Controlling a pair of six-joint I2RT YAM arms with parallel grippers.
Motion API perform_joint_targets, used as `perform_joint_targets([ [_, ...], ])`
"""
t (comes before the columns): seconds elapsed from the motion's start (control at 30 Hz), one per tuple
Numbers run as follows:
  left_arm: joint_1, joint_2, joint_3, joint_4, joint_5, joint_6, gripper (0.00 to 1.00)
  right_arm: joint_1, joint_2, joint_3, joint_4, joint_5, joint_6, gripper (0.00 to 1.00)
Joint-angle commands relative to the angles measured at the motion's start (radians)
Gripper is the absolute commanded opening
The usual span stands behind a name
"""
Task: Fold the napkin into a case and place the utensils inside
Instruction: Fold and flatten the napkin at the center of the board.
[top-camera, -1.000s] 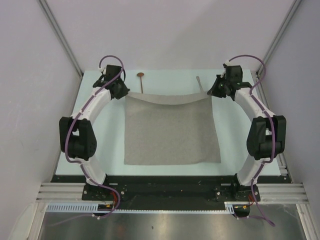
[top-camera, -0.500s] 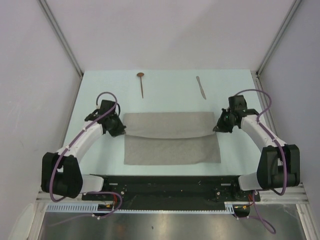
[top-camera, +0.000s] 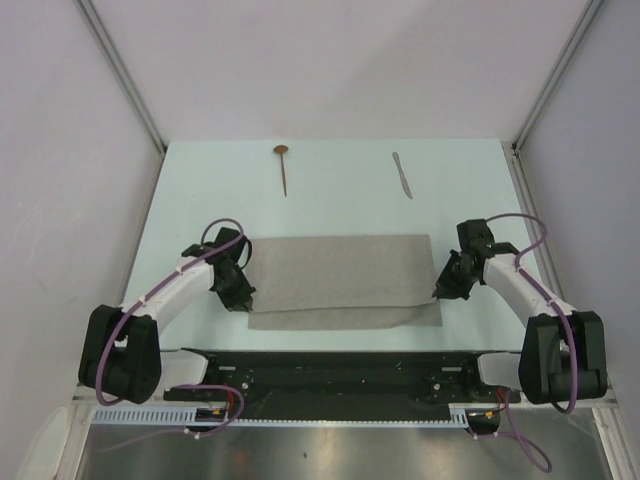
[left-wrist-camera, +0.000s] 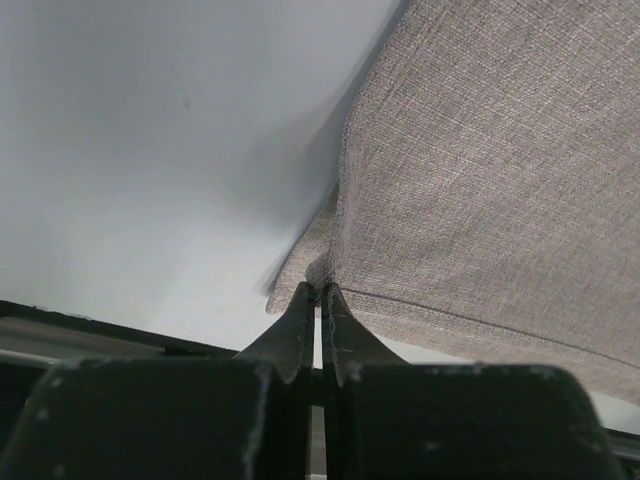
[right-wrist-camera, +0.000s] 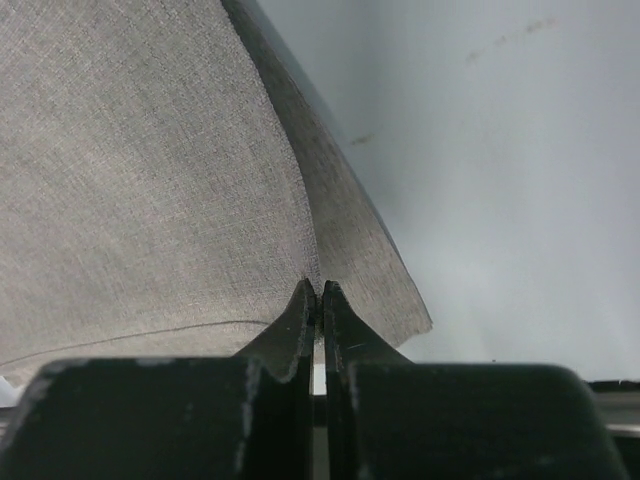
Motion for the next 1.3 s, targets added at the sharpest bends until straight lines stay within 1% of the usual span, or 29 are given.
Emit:
perform_joint_targets([
  [0.0, -0.009, -0.021, 0.004, -0.083, -0.06, -0.048, 0.0, -0.004, -0.067, -0.025, -0.056, 0.052, 0.051, 0.0],
  [0.23, -0.022, -0.05, -0.017, -0.114, -0.066, -0.049, 0.0, 0.015, -0.104, -0.044, -0.139, 0.096, 0.099, 0.0],
  [0.5, -0.049, 0.0, -0.037, -0.103, -0.07, -0.054, 0.0, 0.044, -0.08, -0.078, -0.138, 0.109, 0.136, 0.0],
  [0.6, -0.058, 0.0, -0.048, -0.106, -0.08, -0.061, 0.0, 0.049, -0.089, -0.079, -0.15, 0.155, 0.151, 0.0],
  [0.73, -0.06, -0.013, -0.07, -0.105, -0.089, -0.069, 0.0, 0.05, -0.1, -0.091, -0.15, 0.168, 0.156, 0.0],
  [1.0, -0.066, 0.036, -0.083, -0.074, -0.087, -0.069, 0.0, 0.058, -0.052, -0.117, -0.104, 0.19, 0.177, 0.0],
  [1.27, -0.068, 0.037, -0.076, -0.076, -0.106, -0.069, 0.0, 0.058, -0.018, -0.162, -0.063, 0.194, 0.188, 0.0],
])
